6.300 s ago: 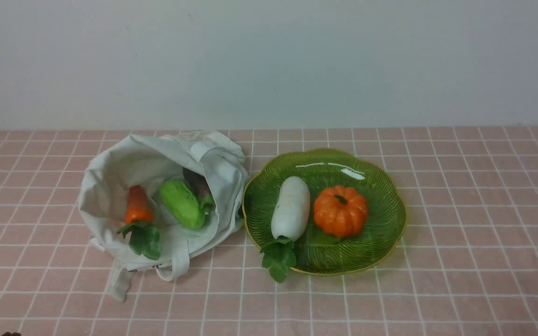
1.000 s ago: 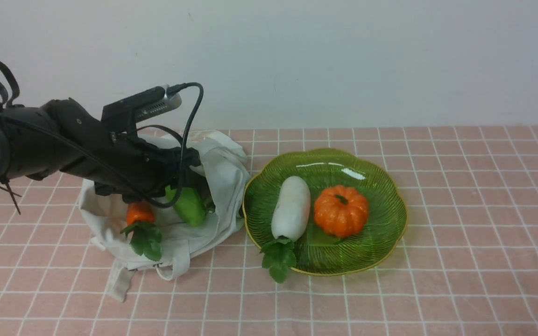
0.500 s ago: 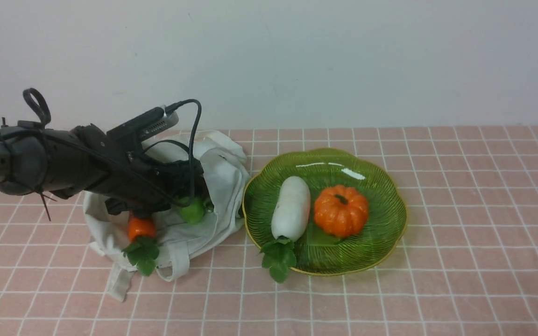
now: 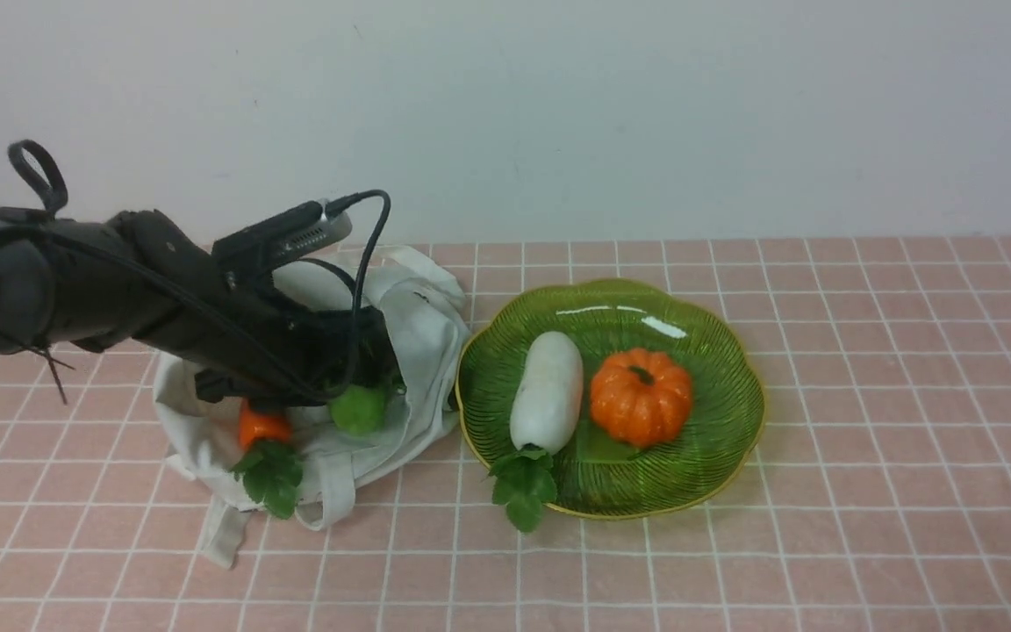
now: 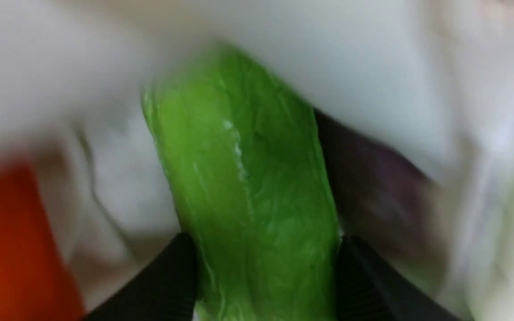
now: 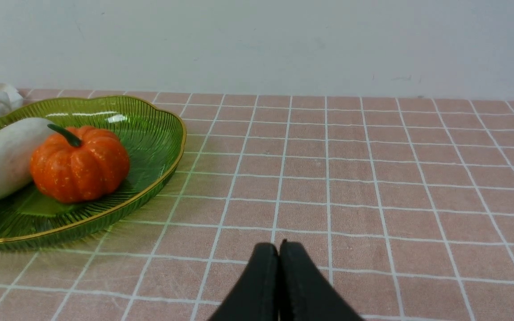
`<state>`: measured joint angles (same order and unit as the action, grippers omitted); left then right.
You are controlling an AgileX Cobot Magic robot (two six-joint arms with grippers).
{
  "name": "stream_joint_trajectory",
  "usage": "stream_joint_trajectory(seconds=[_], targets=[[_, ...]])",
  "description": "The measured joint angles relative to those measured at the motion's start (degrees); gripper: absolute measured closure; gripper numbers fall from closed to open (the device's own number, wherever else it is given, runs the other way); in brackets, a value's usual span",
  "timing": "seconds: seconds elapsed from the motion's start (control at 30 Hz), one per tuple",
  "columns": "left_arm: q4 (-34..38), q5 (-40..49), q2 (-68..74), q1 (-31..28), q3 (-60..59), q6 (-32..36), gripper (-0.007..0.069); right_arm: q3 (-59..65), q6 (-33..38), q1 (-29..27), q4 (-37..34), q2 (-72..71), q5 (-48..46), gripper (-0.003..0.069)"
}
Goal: Take vegetables from bag on pink coffee tablecloth place on plate.
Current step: 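Place the green vegetable from the bag onto the plate with the left gripper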
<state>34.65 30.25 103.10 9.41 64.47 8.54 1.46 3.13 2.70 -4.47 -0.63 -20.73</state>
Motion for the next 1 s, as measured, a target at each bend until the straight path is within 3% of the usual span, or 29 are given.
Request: stream_joint_trajectory(seconds=[0.23,0.4,0.73,1.0], targets=[[-14.43,17.34,-12.76,0.00,0.00,-8.89,0.0263,0.00,0.00,0.00,0.00,0.00,0.00,0.0673],[-15.81,25.03,-18.64,2.62,1.16,-11.68,0.0263,0.00,0.00,0.00,0.00,0.00,0.00,0.0673],[-19.49,24.87,-7.25,21.08,19.24,-6.87,0.0263,0.00,0.00,0.00,0.00,0.00,0.00,0.0673],[-29.87,19.08,8.54,25.60,32.61,-9.38,0.0263,0.00,0.00,0.00,0.00,0.00,0.00,0.0673]])
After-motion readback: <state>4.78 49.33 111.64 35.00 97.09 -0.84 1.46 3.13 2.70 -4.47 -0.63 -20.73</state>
